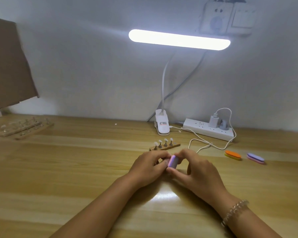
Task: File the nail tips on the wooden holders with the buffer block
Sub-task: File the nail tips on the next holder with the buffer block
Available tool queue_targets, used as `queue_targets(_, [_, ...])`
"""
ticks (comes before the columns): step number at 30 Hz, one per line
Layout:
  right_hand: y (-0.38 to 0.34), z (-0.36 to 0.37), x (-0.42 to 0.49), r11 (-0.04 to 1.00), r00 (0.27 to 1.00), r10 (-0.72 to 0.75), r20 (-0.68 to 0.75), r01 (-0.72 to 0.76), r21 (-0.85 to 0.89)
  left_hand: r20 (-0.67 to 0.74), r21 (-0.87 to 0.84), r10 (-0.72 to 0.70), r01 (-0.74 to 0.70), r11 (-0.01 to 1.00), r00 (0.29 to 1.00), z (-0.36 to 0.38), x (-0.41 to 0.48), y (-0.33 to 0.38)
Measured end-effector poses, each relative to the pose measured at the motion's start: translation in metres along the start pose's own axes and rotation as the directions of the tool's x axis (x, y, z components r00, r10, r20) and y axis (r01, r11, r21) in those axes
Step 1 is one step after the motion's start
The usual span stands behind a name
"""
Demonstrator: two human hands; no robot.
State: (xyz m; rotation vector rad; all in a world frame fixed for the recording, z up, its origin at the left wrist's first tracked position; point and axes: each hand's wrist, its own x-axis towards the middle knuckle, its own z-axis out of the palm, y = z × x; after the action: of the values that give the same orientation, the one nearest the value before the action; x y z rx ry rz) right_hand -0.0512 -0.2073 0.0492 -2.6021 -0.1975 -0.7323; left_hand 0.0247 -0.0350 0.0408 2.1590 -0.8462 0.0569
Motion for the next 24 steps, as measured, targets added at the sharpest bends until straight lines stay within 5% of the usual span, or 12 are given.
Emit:
queue_targets(3, [0.0035, -0.003, 0.0038, 0.996, 0.989, 0.085, -0.123, -0.08, 0.047, 0.0, -0.048, 0.012, -0.012, 0.999, 1.0, 0.0001, 0.0006, 0.0003])
queue_targets(7, [-0.0013, 0.0011, -0.001, 1.0, 1.0, -0.014, -0.028, 0.015, 0.014, 0.017, -0.036, 0.019, -0.019, 0.999, 1.0, 0.0007, 0.0024, -0.0045])
queue_targets(24, [-0.0021, -0.0025, 0.0008, 0.998, 0.998, 0.054, -0.044, -0.052, 0.033, -0.002, -0.015, 0.021, -0.021, 1.0, 1.0, 0.0006, 0.0013, -0.0036])
